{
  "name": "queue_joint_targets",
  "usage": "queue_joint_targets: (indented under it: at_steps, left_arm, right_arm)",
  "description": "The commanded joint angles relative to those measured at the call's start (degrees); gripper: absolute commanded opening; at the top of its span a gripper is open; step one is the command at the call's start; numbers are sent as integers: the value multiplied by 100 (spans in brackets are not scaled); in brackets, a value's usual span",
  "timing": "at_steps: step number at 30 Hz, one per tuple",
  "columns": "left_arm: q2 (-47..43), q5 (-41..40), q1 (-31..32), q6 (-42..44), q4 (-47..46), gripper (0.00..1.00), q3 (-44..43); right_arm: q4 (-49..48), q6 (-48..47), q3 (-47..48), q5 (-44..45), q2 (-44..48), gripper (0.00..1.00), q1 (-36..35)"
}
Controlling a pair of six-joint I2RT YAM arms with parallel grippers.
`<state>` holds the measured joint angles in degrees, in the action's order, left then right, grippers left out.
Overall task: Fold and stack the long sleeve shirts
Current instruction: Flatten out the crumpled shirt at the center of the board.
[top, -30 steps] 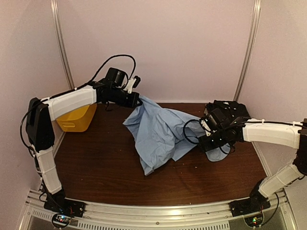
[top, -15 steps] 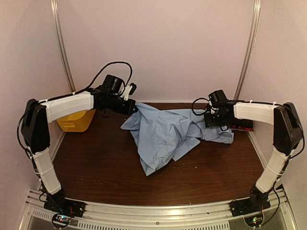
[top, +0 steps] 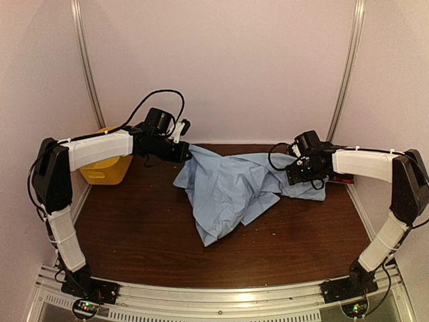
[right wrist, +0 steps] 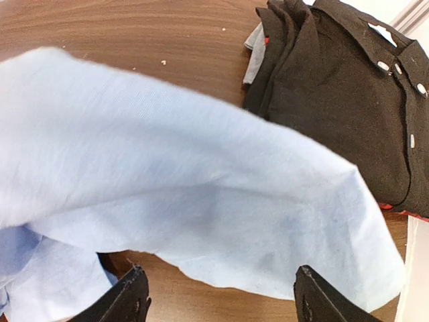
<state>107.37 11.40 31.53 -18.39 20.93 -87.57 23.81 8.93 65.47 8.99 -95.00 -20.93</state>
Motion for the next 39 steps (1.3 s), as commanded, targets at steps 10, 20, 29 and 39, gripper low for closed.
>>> queue_joint_targets:
  at_steps: [10,20,29,39]
  left_arm:
    - [29,358,-147,-50,-256,0,-278]
    - [3,439,-147,-68,-258,0,-278]
    - [-49,431,-160,-37,-247,0,-256]
    - [-211,438,-208,-11,-202,0,-164]
  right_arm:
    - [-1132,-84,-779,914,-61,80,-722]
    - [-1135,-153,-241,1781,-835,81,-1013]
    - [-1148,-229,25,2453,-1187,71,-1043]
    - [-1028,-256,-17,2826,-982,29,-1048]
